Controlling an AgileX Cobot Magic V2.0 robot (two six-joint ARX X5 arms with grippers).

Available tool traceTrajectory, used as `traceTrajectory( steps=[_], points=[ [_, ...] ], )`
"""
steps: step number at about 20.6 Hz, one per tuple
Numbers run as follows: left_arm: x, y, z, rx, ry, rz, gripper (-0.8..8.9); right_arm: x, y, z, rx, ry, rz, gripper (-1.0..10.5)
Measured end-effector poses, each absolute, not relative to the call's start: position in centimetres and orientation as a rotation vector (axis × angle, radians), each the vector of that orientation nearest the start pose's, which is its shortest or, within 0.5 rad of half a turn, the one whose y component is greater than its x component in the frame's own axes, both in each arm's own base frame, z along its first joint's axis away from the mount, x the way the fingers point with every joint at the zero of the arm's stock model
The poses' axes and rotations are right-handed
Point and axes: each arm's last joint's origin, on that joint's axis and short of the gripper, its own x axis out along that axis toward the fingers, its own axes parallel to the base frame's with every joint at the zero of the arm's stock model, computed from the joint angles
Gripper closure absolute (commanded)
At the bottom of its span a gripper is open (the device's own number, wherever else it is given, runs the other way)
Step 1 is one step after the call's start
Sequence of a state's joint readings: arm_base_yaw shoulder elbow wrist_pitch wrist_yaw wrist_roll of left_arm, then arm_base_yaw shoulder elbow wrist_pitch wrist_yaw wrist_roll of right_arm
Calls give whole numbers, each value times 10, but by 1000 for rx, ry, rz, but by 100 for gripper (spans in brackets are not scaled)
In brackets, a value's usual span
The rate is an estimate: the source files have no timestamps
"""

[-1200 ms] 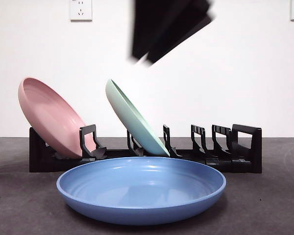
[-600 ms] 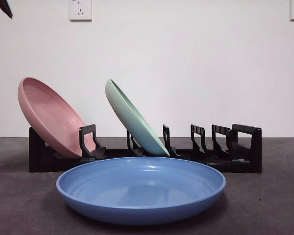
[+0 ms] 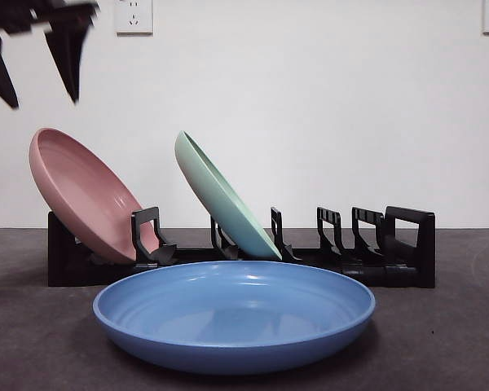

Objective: Place the plate

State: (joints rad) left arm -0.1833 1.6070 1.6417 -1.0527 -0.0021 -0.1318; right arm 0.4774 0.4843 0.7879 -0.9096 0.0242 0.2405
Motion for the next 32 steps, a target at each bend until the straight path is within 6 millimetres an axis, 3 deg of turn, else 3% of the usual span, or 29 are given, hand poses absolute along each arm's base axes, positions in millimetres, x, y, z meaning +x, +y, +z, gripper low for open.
traceTrajectory(
  steps=[6,10,16,19,26,32],
  points=[
    [338,-66,327,25,1094,-63,422,73,37,302,79,640,362,785],
    [342,-67,323,29,1106,-62,776,73,37,302,80,641,362,785],
    [343,-65,324,45,1090,-44,804,73,37,302,80,641,361,785],
    [340,-64,342,89,1091,-8,804,73,37,302,80,641,362,785],
    [312,-55,429,118,967,11,804,73,37,302,80,642,362,785],
    [290,-48,441,99,980,-34,804,73,37,301,78,647,361,785]
  ],
)
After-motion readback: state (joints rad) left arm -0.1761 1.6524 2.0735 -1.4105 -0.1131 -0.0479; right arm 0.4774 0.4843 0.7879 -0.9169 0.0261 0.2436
